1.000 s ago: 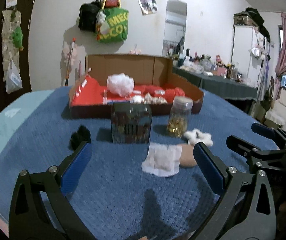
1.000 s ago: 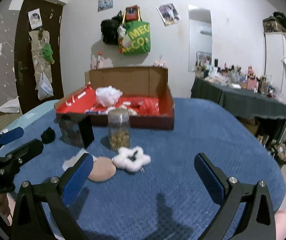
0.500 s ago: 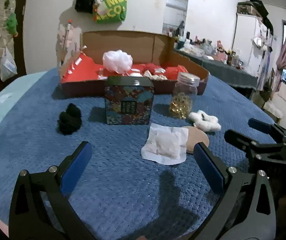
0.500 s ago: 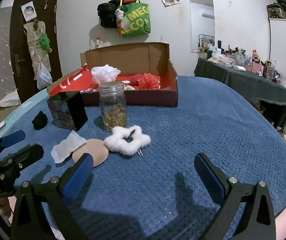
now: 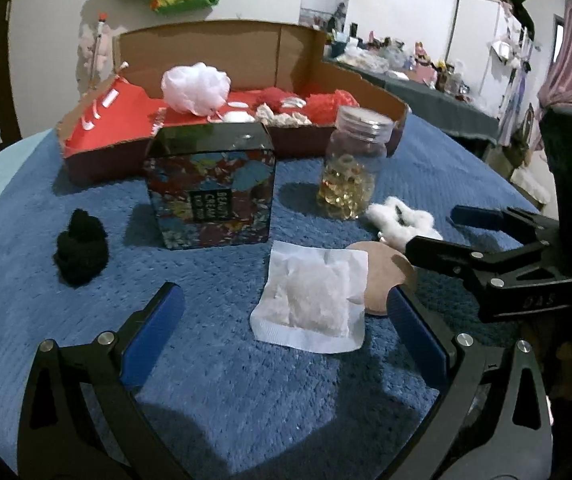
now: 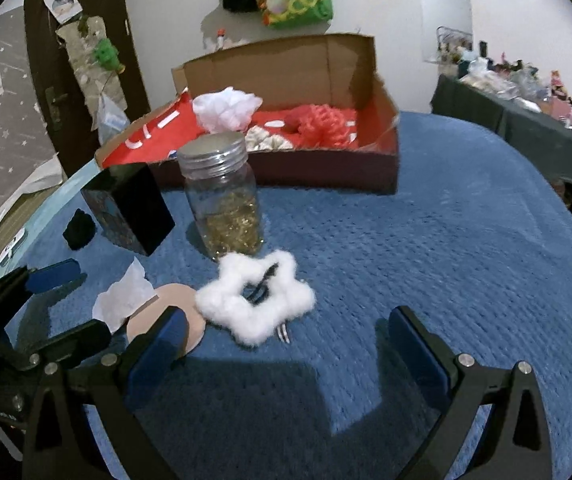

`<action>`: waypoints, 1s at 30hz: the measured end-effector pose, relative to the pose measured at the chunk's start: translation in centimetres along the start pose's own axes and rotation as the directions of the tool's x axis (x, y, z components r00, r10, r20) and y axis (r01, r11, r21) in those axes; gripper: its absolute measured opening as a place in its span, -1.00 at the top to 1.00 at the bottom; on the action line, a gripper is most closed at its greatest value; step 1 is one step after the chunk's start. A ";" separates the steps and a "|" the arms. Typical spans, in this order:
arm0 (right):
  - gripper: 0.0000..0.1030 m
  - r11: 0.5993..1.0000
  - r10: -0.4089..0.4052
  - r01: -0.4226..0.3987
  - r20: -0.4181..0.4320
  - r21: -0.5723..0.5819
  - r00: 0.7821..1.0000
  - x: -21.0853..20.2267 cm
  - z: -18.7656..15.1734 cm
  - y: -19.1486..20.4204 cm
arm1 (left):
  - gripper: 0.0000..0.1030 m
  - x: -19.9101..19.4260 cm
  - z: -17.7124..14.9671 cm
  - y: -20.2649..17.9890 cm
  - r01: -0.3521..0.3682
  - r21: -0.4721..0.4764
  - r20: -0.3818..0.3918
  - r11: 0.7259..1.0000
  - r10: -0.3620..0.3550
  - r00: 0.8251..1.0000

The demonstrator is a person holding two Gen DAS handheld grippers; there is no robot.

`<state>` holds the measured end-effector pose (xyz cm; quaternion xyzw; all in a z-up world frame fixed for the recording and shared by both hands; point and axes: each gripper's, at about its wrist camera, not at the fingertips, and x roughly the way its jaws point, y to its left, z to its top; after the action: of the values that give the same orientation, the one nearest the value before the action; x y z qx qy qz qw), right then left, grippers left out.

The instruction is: Organize soft objects

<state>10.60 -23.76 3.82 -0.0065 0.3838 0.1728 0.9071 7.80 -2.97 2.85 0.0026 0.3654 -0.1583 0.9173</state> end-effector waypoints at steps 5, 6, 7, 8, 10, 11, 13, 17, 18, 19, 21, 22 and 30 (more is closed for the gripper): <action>-0.95 1.000 0.012 -0.013 -0.050 -0.018 0.999 1.3 0.6 0.0 | -0.80 1.3 0.1 0.2 0.011 0.015 -0.048 1.000 -0.011 0.999; -0.93 1.000 0.014 -0.015 -0.055 -0.022 0.998 1.4 0.7 0.0 | -0.78 1.3 0.2 0.2 0.016 0.014 -0.048 1.000 -0.016 0.999; -0.91 1.000 0.013 -0.015 -0.057 -0.026 0.998 1.5 0.8 0.0 | -0.69 1.4 0.3 0.3 0.022 0.014 -0.047 1.000 -0.022 0.999; -0.88 0.999 0.014 -0.016 -0.057 -0.028 0.998 1.5 1.0 0.1 | -0.56 1.4 0.4 0.3 0.034 0.015 -0.046 0.999 -0.034 0.998; -0.80 0.999 0.020 -0.022 -0.059 -0.033 0.998 1.7 1.2 0.3 | -0.42 1.5 0.6 0.3 0.060 0.013 -0.046 0.998 -0.060 0.997; -0.72 0.999 0.025 -0.027 -0.060 -0.037 0.998 1.8 1.3 0.4 | -0.32 1.6 0.9 0.3 0.067 0.016 -0.046 0.998 -0.066 0.997; -0.62 0.998 0.031 -0.034 -0.053 -0.047 0.998 1.8 1.4 0.6 | -0.16 1.6 0.9 0.1 0.088 0.023 -0.044 0.996 -0.087 0.995; -0.22 0.996 0.052 -0.056 -0.053 -0.075 0.997 1.8 1.4 1.2 | 0.02 1.5 0.7 -0.4 0.108 0.040 -0.042 0.993 -0.106 0.993; -0.17 0.994 0.060 -0.065 -0.051 -0.086 0.997 1.8 1.3 1.5 | 0.04 1.5 0.6 -0.4 0.109 0.044 -0.040 0.993 -0.107 0.993; -0.17 0.994 0.053 -0.057 -0.049 -0.094 0.997 1.7 1.2 1.7 | 0.11 1.4 0.5 -0.5 0.110 0.049 -0.038 0.993 -0.108 0.993; -0.15 0.993 0.053 -0.057 -0.043 -0.102 0.998 1.6 1.1 1.8 | 0.23 1.2 0.3 -0.7 0.120 0.058 -0.034 0.991 -0.119 0.992; -0.14 0.993 0.054 -0.058 -0.036 -0.103 0.998 1.4 0.9 1.8 | 0.25 1.1 0.2 -0.8 0.120 0.063 -0.033 0.991 -0.118 0.992; -0.14 0.996 0.064 -0.063 0.013 -0.068 0.998 -0.2 0.8 1.6 | 0.36 0.6 0.1 -0.9 0.120 0.073 -0.027 0.990 -0.119 0.993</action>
<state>10.52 -22.23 4.69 -0.0237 0.3708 0.2146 0.9033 7.98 -3.96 2.59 0.0168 0.3689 -0.2265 0.9013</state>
